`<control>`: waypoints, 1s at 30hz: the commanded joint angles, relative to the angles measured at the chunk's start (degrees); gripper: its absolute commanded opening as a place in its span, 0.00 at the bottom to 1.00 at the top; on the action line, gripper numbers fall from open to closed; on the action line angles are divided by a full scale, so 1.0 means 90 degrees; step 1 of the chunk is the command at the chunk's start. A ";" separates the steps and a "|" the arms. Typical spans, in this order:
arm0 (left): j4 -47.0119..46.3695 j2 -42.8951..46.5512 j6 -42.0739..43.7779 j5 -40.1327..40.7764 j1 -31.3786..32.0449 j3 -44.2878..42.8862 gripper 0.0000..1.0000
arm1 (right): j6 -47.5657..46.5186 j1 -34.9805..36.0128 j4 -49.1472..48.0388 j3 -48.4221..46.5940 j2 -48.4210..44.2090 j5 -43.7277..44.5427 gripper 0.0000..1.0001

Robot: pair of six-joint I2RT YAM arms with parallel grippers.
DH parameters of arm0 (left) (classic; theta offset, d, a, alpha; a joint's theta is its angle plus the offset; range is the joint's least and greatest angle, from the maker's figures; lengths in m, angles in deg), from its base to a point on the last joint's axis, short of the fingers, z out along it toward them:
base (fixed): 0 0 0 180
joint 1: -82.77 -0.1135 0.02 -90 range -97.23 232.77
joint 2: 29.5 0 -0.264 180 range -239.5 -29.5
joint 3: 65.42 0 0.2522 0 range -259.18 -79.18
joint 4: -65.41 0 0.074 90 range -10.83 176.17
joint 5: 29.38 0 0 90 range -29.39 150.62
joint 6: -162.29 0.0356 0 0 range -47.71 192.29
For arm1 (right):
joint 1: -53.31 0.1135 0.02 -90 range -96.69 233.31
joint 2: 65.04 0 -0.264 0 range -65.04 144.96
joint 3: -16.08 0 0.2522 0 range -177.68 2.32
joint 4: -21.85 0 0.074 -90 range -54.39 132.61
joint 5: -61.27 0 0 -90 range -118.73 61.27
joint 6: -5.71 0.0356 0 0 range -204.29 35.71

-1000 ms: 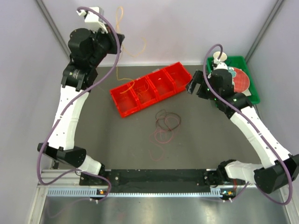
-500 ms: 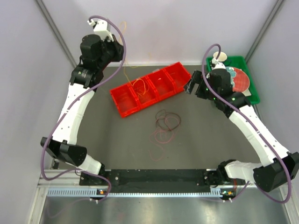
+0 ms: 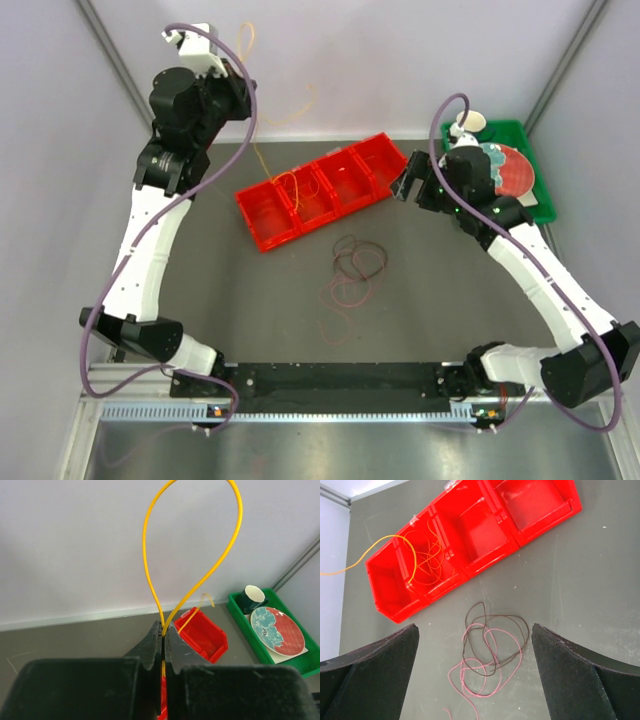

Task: Untangle the cables

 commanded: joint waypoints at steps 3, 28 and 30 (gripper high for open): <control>-0.0437 0.0342 0.0022 0.0066 -0.0077 0.0283 0.00 | 0.0094 -0.0046 -0.0303 0.0008 0.0065 -0.0168 0.93; -0.0670 0.0868 -0.0133 0.0398 -0.0136 0.0916 0.00 | 0.0182 -0.0046 -0.0430 0.0125 0.0084 -0.0295 0.93; -0.0846 0.0976 -0.0192 0.0467 -0.0165 0.1433 0.00 | 0.0191 -0.0046 -0.0450 0.0145 0.0074 -0.0305 0.93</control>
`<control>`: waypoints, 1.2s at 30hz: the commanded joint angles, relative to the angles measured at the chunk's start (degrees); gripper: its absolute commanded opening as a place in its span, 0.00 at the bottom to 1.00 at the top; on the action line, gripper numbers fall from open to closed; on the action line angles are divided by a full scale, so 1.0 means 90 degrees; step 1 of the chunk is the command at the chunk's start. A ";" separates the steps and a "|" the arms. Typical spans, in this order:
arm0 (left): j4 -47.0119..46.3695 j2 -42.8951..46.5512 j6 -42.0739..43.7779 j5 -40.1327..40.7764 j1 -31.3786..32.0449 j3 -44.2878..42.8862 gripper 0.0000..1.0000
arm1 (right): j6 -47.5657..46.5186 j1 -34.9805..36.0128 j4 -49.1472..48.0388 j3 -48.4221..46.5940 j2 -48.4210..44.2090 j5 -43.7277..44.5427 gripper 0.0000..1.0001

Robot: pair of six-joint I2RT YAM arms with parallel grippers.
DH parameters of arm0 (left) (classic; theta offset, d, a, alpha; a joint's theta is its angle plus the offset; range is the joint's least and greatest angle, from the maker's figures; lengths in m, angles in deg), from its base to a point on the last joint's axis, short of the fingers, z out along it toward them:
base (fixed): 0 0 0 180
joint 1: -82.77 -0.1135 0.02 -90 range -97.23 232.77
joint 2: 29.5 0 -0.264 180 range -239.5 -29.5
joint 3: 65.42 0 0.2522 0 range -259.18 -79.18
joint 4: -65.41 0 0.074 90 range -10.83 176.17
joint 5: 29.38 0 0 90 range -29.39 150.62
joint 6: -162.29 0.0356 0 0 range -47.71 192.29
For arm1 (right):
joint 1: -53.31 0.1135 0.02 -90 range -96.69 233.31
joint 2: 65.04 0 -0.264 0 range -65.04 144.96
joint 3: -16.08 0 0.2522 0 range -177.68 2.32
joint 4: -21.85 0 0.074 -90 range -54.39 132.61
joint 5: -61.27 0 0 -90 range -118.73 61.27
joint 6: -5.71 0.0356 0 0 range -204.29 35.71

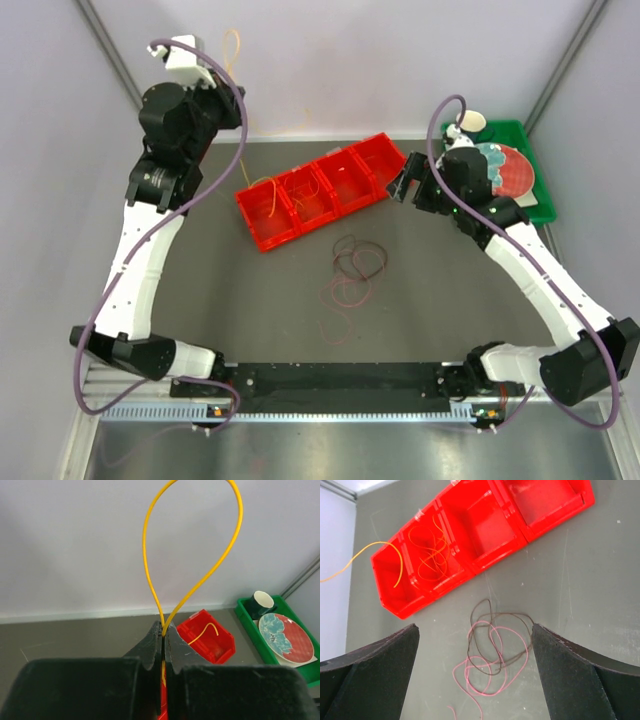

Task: Untangle the cables

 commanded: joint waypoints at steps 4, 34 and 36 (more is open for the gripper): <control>-0.0678 0.0401 -0.0358 0.0238 -0.0107 0.1377 0.00 | 0.0080 -0.0046 -0.0199 0.0065 -0.0006 -0.0054 0.93; -0.1088 -0.1005 -0.0602 0.2191 -0.0283 0.3449 0.00 | 0.0089 -0.0036 -0.0199 0.0221 0.0014 -0.0064 0.92; -0.0952 -0.1132 -0.0767 0.2464 -0.0283 0.3400 0.00 | 0.0089 -0.0036 -0.0199 0.0211 0.0033 -0.0054 0.92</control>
